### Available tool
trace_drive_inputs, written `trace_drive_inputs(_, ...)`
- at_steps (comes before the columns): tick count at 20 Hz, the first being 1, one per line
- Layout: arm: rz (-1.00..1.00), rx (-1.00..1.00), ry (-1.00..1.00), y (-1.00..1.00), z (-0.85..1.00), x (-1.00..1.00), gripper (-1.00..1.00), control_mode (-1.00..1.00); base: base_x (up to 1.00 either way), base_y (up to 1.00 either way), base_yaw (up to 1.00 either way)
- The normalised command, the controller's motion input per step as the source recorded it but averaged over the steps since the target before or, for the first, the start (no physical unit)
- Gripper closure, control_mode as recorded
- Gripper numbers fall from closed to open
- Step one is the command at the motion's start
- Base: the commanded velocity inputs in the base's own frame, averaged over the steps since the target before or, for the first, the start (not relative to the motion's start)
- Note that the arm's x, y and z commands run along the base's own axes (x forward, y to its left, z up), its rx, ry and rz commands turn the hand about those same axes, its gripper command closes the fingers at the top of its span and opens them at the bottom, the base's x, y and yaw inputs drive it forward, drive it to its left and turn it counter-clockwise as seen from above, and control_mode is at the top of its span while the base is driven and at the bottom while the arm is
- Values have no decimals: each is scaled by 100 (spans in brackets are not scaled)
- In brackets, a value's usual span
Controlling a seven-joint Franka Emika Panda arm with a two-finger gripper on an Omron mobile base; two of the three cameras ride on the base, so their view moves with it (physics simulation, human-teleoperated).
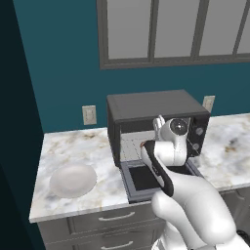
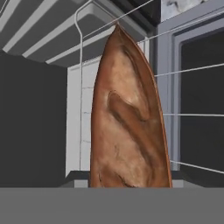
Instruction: Pull the toaster oven rack outwards. Pick up the baguette from the plate and place it on the toaster oven rack. Close the toaster oven door fully and set the temperature to the lowest setting.
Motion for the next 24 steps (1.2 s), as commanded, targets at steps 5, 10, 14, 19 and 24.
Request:
trace_drive_inputs(5,0,0,4,0,-67,-1,100,-100,0,0,0)
trace_drive_inputs(10,0,0,0,0,-71,-4,100,-100,0,0,0)
trace_drive_inputs(14,0,0,0,1,-59,0,-100,-100,0,0,0)
trace_drive_inputs(19,0,0,0,0,-46,0,-100,-100,0,0,0)
trace_drive_inputs(24,0,0,0,0,-36,0,-100,-100,0,0,0)
